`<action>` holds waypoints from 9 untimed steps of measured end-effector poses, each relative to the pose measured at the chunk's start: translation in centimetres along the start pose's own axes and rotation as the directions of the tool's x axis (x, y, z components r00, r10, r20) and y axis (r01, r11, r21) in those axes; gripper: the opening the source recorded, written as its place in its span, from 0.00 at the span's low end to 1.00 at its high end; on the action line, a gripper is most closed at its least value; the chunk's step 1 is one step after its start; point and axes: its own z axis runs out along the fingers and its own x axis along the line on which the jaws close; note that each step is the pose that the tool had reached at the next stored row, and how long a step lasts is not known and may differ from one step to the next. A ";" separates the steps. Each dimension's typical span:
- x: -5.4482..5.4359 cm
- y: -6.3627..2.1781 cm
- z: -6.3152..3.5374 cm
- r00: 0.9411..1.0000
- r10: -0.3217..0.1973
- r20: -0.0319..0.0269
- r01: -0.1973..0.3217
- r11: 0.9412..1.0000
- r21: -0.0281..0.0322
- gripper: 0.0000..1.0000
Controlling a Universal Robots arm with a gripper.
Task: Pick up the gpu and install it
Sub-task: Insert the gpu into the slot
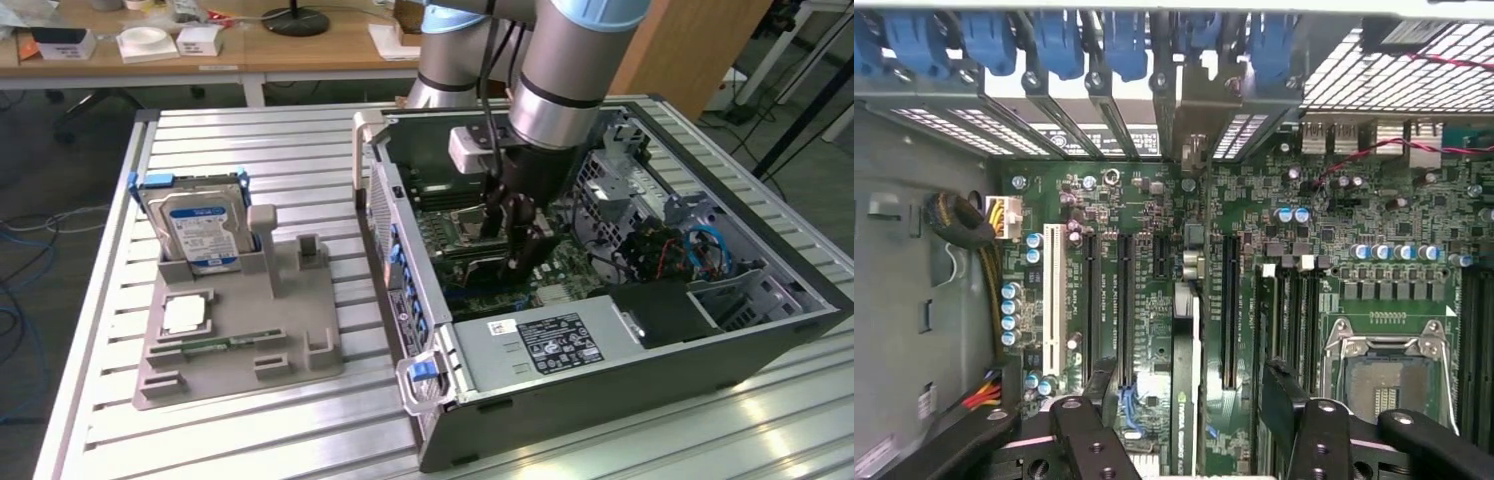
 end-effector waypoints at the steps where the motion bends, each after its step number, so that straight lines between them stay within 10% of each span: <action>1: 0.0 0.01 -0.18 1.000 0.000 0.000 0.000 1.000 0.000 0.69; 9: 0.0 0.04 -1.16 1.000 0.000 0.000 0.000 1.000 0.000 0.69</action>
